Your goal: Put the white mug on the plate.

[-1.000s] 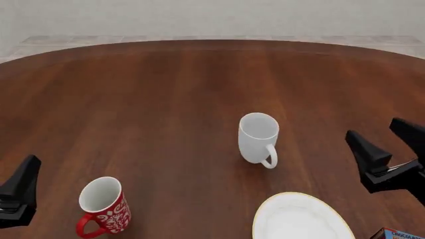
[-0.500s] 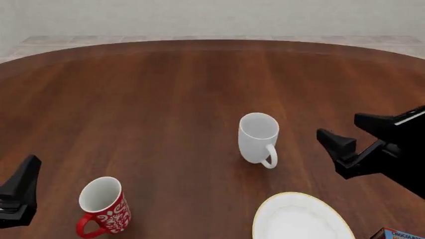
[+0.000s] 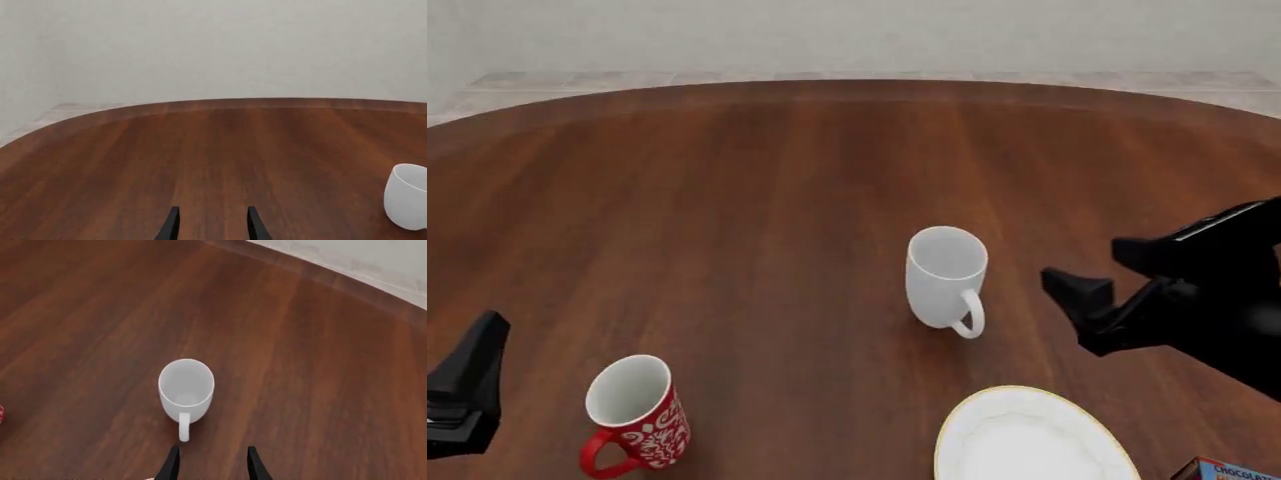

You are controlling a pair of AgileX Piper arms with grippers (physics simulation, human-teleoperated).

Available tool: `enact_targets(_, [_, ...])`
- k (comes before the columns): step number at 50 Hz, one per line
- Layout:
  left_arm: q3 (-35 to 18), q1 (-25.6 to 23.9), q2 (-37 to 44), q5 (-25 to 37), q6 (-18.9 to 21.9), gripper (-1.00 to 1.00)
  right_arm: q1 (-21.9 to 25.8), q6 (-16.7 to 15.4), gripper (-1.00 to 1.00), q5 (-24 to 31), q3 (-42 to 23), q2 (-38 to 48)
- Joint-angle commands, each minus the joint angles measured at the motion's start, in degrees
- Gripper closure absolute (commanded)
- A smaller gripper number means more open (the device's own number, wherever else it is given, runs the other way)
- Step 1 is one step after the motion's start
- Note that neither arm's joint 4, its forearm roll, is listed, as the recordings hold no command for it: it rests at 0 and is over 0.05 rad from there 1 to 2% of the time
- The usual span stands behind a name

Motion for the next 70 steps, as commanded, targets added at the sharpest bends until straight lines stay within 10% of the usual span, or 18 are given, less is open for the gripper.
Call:
enact_targets(1, [0.0, 0.0, -0.1, 0.1, -0.2, -1.0, 0.4, 0.3, -1.0, -1.5, 0.3, 3.2])
enact_targets(70, [-0.3, 0.0, 0.9, -0.6, -0.1, -1.0, 3.9, 4.9, -1.0, -20.1, 1.0, 29.1])
